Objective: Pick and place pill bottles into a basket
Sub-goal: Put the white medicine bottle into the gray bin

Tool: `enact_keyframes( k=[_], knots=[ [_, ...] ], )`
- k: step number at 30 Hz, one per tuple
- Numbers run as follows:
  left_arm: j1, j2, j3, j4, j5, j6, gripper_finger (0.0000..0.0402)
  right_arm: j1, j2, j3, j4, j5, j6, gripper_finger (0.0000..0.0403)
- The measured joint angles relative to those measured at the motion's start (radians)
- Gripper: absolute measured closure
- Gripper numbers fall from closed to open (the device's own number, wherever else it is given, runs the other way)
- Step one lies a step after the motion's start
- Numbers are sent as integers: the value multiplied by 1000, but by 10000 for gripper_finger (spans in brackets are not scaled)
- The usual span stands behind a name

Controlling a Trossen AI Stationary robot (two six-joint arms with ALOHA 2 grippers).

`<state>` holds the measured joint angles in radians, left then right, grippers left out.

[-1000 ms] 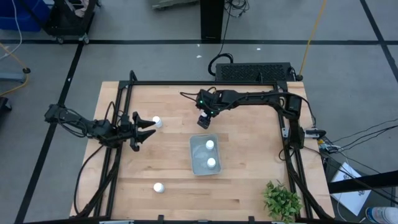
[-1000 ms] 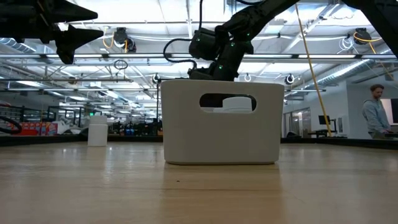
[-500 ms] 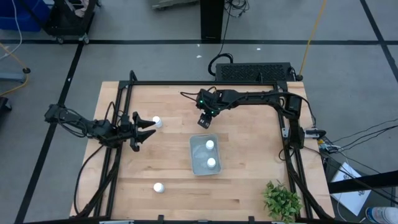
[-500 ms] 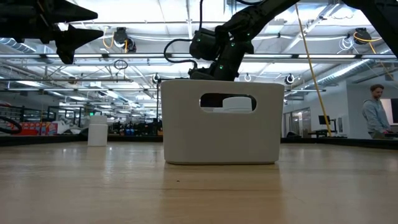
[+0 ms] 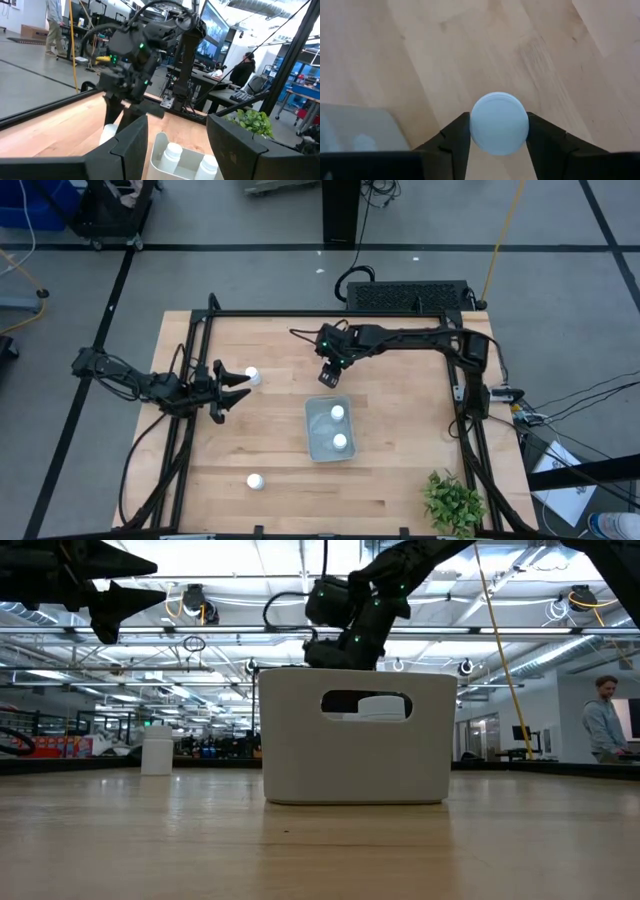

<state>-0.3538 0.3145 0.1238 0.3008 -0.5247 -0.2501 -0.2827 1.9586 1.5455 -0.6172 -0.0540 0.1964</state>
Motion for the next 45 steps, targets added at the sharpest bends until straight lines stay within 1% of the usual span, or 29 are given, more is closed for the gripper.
enact_keyframes(
  k=[6,10,17,20,26,30,34,37,40,45],
  knots=[
    [0,0,0,-8,0,-12,192,25,-75,0,-21,6,14,251],
    [0,0,0,-14,0,-20,192,65,-145,0,-42,8,28,251],
    [0,0,0,-13,0,-21,192,196,-263,1,-107,132,33,251],
    [0,0,0,-13,-1,-21,192,270,-283,1,-122,135,64,251],
    [0,0,0,-12,-4,-22,192,398,-263,1,-99,145,98,251],
    [0,0,0,-12,-17,-25,192,440,-229,1,-86,157,105,251],
    [0,0,0,-12,-27,-26,192,441,-179,1,-82,153,107,251],
    [0,0,0,-12,-27,-26,192,420,-133,14,-80,103,104,251],
    [0,0,0,-12,-27,-26,192,406,-100,31,-84,104,76,251],
    [0,0,0,-14,-27,-21,192,379,-62,64,-77,76,53,251]
  ],
)
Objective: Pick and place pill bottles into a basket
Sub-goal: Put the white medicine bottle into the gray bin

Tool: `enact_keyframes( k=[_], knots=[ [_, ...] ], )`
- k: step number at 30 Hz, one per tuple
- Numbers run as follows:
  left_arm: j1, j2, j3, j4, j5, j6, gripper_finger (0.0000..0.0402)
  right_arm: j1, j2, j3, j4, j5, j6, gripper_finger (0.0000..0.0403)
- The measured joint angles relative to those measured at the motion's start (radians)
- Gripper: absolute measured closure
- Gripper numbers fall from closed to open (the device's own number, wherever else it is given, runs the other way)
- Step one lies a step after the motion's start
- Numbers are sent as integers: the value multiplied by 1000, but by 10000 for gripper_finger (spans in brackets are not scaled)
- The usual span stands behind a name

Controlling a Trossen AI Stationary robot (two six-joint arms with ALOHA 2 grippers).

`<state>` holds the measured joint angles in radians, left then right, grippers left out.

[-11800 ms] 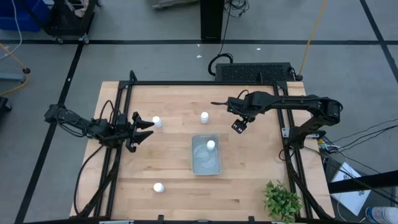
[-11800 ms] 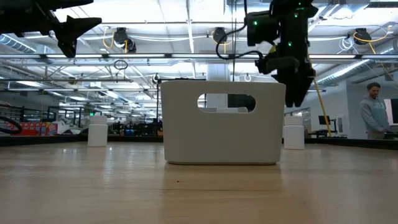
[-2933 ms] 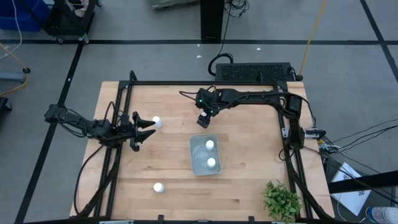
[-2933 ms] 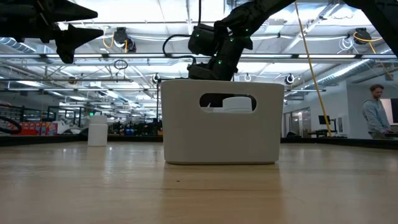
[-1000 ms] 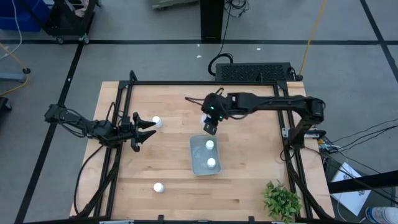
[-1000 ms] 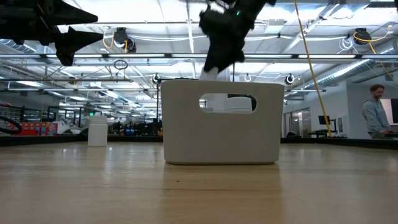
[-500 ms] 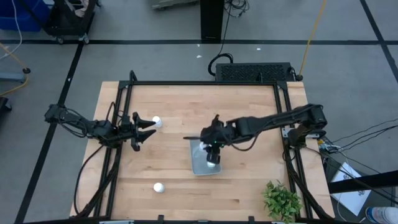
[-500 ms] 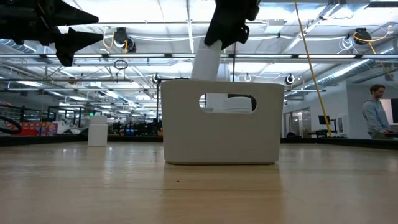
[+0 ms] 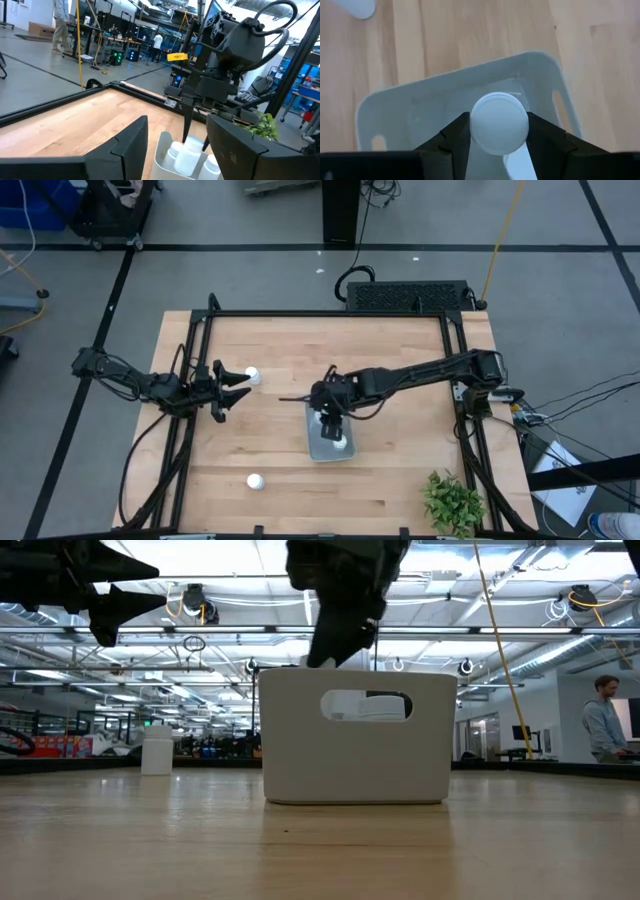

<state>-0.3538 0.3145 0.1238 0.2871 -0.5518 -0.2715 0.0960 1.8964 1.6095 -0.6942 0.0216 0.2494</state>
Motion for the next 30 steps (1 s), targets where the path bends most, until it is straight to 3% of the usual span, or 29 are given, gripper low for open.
enact_keyframes(
  k=[7,30],
  knots=[
    [0,0,0,-2,0,3,192,-41,61,14,29,-76,-7,251],
    [0,0,0,-10,1,-1,192,-50,146,15,39,-127,-33,235]
  ],
)
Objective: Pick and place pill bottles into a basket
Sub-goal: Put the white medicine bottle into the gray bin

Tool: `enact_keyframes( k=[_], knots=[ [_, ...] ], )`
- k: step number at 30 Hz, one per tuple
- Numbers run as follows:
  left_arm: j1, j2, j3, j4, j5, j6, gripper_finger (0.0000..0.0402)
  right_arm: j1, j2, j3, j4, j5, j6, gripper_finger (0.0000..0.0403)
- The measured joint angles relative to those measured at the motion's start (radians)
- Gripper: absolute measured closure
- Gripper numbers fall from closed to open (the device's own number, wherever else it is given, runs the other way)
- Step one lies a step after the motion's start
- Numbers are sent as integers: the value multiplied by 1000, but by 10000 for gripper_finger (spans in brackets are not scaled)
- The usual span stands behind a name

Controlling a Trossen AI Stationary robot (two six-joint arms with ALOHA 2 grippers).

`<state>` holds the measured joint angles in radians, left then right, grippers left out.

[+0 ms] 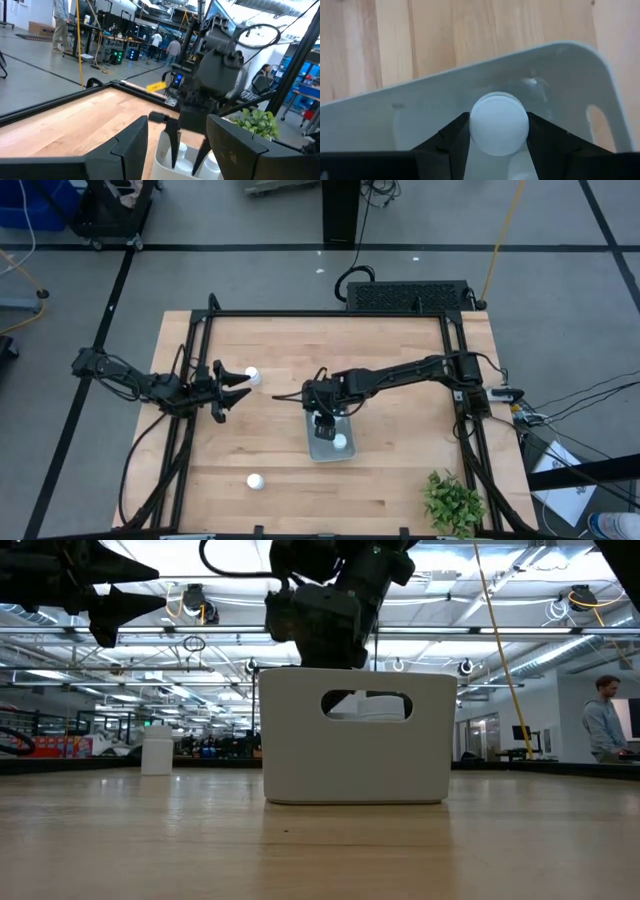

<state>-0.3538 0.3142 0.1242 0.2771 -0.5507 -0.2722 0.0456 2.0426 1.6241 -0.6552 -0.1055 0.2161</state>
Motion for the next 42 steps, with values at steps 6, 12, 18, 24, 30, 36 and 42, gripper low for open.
enact_keyframes(
  k=[6,12,18,24,30,36,42],
  knots=[
    [0,0,0,2,0,1,192,0,-2,-2,-17,-1,-8,214],
    [0,0,0,2,0,1,192,0,-2,-2,-16,-1,-16,210],
    [0,0,0,2,0,2,192,1,-2,-3,-15,0,-19,209],
    [0,0,0,-15,0,4,192,3,-18,-4,-18,4,-23,209],
    [0,0,0,-15,0,3,192,3,-41,-4,1,4,-23,209],
    [0,0,0,-21,0,3,192,5,-72,-4,-7,4,-31,209],
    [0,0,0,-20,0,3,192,23,-143,-4,-7,72,-52,209]
  ],
)
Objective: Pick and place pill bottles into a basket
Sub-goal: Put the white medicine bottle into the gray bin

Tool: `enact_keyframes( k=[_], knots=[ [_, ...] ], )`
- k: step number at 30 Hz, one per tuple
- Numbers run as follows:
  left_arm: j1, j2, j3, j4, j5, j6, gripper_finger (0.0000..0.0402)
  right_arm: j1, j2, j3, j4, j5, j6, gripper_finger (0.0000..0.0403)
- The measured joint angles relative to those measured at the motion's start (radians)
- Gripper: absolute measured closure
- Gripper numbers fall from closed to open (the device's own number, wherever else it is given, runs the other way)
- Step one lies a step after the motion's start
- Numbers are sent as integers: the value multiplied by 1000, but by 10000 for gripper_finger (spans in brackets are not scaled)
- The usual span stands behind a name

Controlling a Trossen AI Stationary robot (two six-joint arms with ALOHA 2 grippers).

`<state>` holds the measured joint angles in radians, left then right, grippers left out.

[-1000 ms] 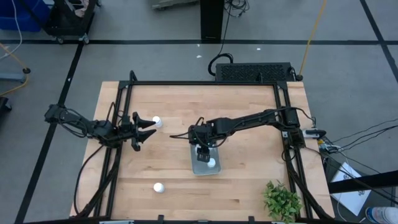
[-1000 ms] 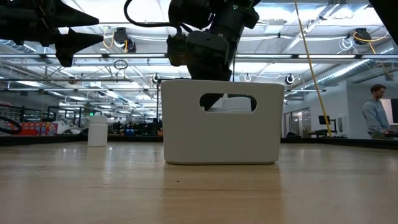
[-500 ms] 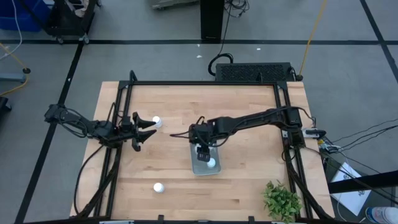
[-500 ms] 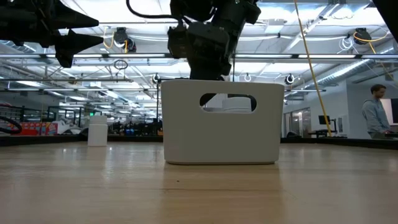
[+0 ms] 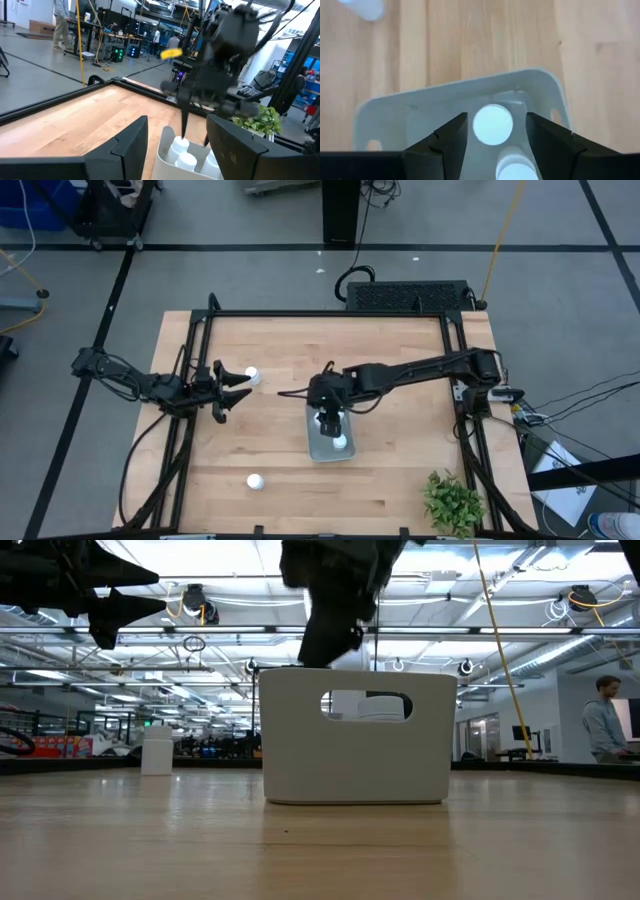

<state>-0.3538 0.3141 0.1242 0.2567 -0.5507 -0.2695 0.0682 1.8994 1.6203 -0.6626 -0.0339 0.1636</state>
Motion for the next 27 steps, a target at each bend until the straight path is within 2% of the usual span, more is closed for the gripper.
enact_keyframes(
  k=[4,8,17,20,23,27],
  knots=[
    [0,0,0,0,2,-17,192,18,-48,0,23,12,5,209],
    [0,28,0,10,55,-70,192,50,-83,0,40,10,3,209],
    [-2,188,0,191,79,-106,192,109,-242,-28,52,16,-24,209],
    [-11,258,0,237,79,-123,192,147,-351,-123,109,75,-18,209],
    [-39,345,4,328,80,-124,192,194,-490,-275,220,154,0,209],
    [-87,468,94,370,64,-106,192,243,-680,-519,424,192,14,209]
  ],
)
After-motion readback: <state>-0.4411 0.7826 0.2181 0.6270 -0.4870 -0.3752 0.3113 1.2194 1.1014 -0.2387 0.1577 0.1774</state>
